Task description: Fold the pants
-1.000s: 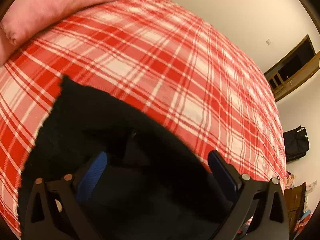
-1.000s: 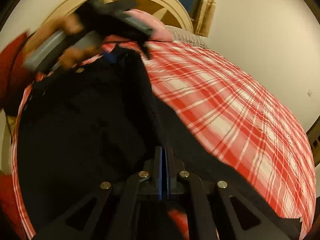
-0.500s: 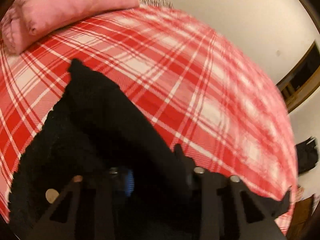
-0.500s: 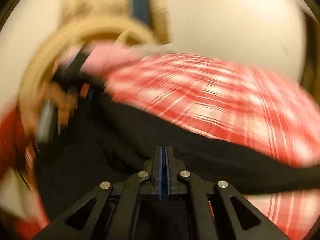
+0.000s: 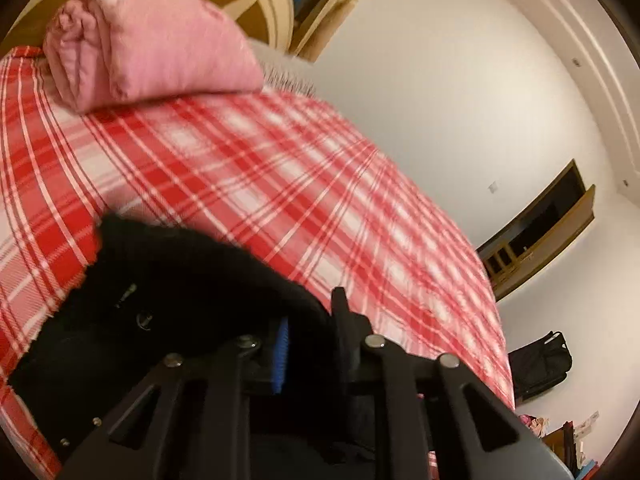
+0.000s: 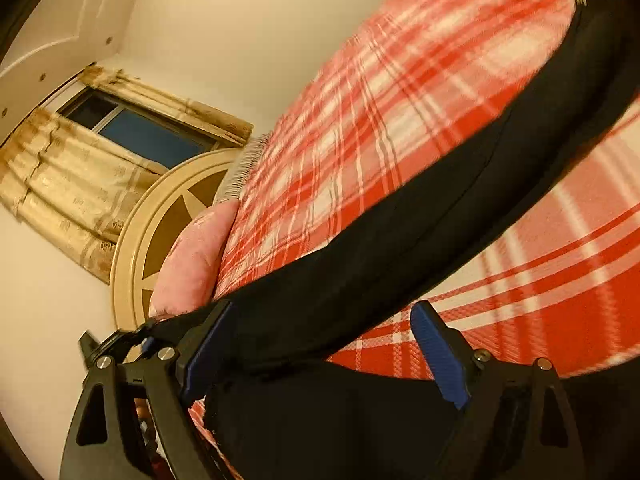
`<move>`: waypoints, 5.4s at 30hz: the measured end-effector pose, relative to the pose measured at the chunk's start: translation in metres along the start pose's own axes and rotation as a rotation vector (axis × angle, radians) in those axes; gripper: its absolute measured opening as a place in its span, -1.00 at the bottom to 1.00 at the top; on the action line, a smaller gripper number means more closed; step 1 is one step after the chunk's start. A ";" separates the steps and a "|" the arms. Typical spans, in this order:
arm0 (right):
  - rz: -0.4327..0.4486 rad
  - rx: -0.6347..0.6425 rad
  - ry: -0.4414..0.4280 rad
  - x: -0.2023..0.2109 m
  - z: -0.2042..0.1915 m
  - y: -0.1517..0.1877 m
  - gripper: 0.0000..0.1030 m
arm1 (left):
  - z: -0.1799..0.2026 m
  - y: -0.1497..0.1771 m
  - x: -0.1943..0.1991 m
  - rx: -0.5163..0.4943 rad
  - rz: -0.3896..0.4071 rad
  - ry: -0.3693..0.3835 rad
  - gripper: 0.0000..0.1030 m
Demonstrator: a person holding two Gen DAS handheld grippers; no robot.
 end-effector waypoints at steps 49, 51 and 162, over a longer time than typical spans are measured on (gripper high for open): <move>0.065 -0.074 -0.064 0.004 -0.012 0.001 0.81 | -0.018 0.029 -0.112 0.025 -0.310 -0.044 -0.81; 0.064 -0.144 -0.158 0.006 -0.016 0.007 0.81 | -0.006 0.021 -0.093 0.041 -0.282 0.017 -0.81; -0.529 0.372 -0.226 -0.133 -0.087 0.128 0.87 | -0.094 0.088 0.001 -0.423 -0.035 -0.380 0.84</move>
Point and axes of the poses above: each gripper's, at about its wrist camera, not at the fingertips, and x roughly against the way its jaws point, z to its right, y to its underside, the point moved 5 cm from there along -x, roughly the way its jaws point, and after that the axes turned 5 degrees about z, right-handed, at the moved point
